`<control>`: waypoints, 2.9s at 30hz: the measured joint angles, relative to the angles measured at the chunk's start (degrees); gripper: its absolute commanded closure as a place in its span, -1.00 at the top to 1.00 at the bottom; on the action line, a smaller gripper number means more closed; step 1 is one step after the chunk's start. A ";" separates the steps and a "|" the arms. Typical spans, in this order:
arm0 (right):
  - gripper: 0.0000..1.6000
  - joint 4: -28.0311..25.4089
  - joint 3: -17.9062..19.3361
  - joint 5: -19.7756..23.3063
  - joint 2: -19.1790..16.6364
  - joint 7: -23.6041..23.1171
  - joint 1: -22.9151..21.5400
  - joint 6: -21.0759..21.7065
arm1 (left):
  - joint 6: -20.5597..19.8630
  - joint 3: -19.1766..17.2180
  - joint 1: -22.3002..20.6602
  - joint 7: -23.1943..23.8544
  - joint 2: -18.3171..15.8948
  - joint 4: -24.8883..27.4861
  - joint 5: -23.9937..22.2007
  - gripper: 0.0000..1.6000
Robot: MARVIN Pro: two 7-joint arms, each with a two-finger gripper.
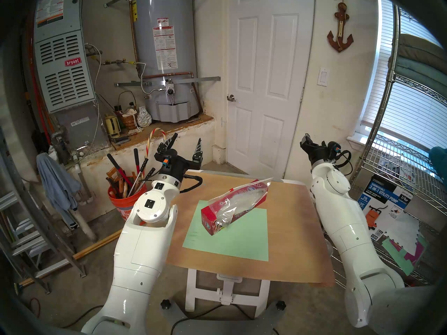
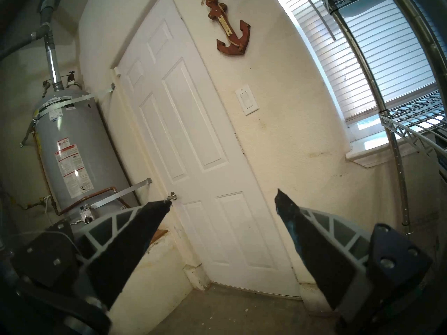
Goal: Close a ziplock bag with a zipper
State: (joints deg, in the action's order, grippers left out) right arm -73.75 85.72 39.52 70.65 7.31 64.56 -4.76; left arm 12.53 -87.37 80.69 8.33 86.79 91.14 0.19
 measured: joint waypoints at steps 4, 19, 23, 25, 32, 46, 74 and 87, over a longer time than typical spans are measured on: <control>1.00 0.29 -0.29 1.86 -2.47 -4.03 -0.32 2.52 | 0.00 0.00 0.03 0.01 0.01 -0.09 0.00 1.00; 1.00 4.12 -9.53 4.97 -11.08 -19.49 -3.89 13.54 | 0.01 0.00 0.06 0.02 0.05 -0.20 -0.01 1.00; 1.00 5.25 -12.96 4.63 -12.28 -23.84 -5.53 14.78 | 0.01 0.00 0.06 0.02 0.06 -0.21 -0.01 1.00; 1.00 6.03 -14.35 4.37 -12.57 -25.38 -6.19 15.16 | 0.01 -0.01 0.07 0.02 0.06 -0.21 -0.01 1.00; 1.00 9.38 -20.50 4.02 -13.85 -32.53 -8.76 18.46 | 0.01 -0.01 0.07 0.02 0.07 -0.22 -0.01 1.00; 1.00 16.20 -27.84 3.68 -15.80 -47.06 -14.86 24.07 | 0.01 -0.01 0.08 0.05 0.10 -0.23 -0.01 1.00; 1.00 19.12 -27.76 1.05 -22.47 -69.25 -21.27 21.32 | 0.01 -0.01 0.08 0.06 0.13 -0.25 -0.01 1.00; 1.00 9.04 -26.13 2.23 -27.99 -74.80 -14.94 18.40 | 0.00 -0.02 0.09 0.07 0.14 -0.25 0.01 1.00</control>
State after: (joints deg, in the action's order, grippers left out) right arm -64.72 59.58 41.75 42.66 -67.48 49.62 13.64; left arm 12.53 -87.39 80.78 8.40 86.93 90.89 0.19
